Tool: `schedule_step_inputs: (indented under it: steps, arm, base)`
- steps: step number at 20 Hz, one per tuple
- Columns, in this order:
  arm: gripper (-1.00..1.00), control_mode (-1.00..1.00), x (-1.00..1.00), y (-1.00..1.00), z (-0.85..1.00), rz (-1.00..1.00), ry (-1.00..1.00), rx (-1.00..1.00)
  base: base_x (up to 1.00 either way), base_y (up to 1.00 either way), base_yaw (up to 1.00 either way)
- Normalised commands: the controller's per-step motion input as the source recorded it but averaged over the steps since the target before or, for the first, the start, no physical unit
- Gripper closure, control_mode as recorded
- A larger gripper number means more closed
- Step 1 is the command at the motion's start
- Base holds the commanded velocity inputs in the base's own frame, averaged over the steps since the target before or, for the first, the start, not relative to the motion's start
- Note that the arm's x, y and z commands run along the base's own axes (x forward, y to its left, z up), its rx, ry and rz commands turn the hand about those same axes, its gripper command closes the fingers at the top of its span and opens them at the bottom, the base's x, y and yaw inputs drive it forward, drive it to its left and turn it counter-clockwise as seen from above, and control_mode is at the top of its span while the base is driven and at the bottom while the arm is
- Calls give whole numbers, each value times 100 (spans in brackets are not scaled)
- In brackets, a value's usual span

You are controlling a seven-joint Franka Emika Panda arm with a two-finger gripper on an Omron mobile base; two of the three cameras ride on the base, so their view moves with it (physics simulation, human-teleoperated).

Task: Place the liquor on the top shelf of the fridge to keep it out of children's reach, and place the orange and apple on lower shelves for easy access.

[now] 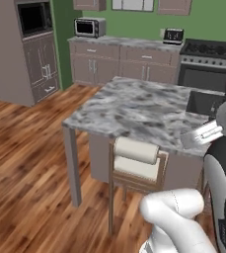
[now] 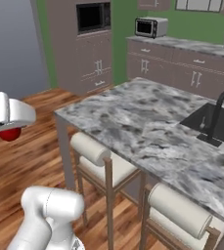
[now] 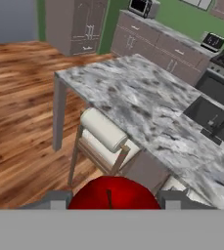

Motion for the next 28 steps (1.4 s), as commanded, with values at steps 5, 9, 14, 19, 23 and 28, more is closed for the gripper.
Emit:
schedule_step_inputs:
  steps: [5,9,14,19,23,28]
  arm:
    - [100,100,0,0,0,0,0,0]
    - [100,100,0,0,0,0,0,0]
    - [100,100,0,0,0,0,0,0]
    - [100,100,0,0,0,0,0,0]
    - [100,100,0,0,0,0,0,0]
    - [100,100,0,0,0,0,0,0]
  base:
    - [-35,65,27]
    - [-2,89,38]
    - [0,87,53]
    - [29,45,59]
    - [72,-3,44]
    - [78,-45,28]
